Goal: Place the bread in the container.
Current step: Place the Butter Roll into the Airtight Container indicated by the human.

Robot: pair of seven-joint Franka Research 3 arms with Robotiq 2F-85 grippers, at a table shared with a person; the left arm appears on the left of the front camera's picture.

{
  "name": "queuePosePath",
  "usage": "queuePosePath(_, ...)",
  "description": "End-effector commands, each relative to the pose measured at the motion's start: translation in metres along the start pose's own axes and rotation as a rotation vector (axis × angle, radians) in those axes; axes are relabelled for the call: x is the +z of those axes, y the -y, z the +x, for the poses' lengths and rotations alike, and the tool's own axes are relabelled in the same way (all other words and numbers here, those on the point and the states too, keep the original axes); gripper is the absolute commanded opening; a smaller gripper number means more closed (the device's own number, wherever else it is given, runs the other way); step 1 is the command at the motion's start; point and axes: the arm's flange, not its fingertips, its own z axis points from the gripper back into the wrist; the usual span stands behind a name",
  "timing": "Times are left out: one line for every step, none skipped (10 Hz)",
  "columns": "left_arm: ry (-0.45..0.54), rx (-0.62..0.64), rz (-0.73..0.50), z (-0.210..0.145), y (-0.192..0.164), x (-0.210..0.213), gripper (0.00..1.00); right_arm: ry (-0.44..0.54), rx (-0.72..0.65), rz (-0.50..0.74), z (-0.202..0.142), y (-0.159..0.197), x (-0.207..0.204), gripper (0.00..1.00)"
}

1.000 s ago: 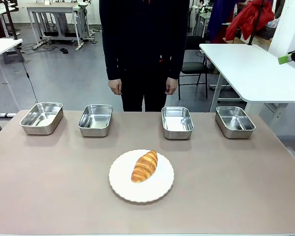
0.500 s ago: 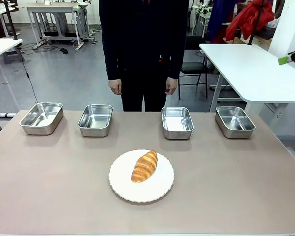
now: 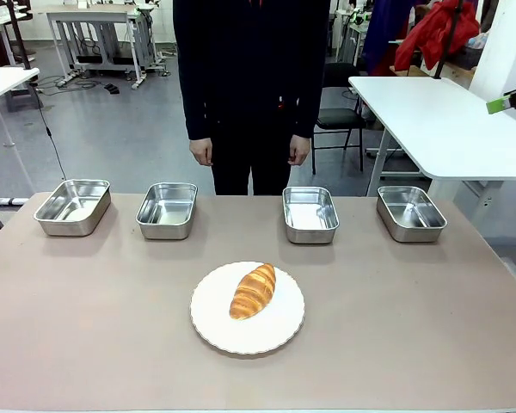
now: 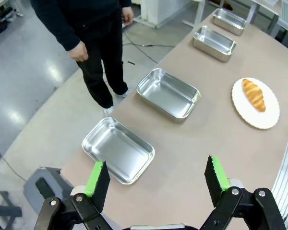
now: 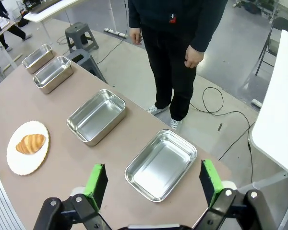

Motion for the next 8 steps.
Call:
queuePosePath(0.002,-0.006,-0.003,0.0007,0.0009,0.0006,1.0,0.007,0.002,0.002,0.0012,-0.0006,0.0002,1.0)
queuePosePath(0.002,-0.006,-0.003,0.0007,0.0009,0.0006,1.0,0.007,0.002,0.002,0.0012,-0.0006,0.0002,1.0)
queuePosePath(0.002,-0.006,-0.003,0.0007,0.0009,0.0006,1.0,0.007,0.002,0.002,0.0012,-0.0006,0.0002,1.0)
queuePosePath(0.002,-0.006,-0.003,0.0007,0.0009,0.0006,1.0,0.007,0.002,0.002,0.0012,-0.0006,0.0002,1.0)
queuePosePath(0.002,-0.006,-0.003,0.0007,0.0009,0.0006,1.0,0.007,0.002,0.002,0.0012,-0.0006,0.0002,1.0)
queuePosePath(0.002,-0.006,-0.003,0.0007,0.0009,0.0006,1.0,0.007,0.002,0.002,0.0012,-0.0006,0.0002,1.0)
queuePosePath(0.002,-0.006,-0.003,0.0007,0.0009,0.0006,1.0,0.007,0.002,0.002,0.0012,-0.0006,0.0002,1.0)
queuePosePath(0.002,-0.006,-0.003,0.0007,0.0009,0.0006,1.0,0.007,0.002,0.002,0.0012,-0.0006,0.0002,1.0)
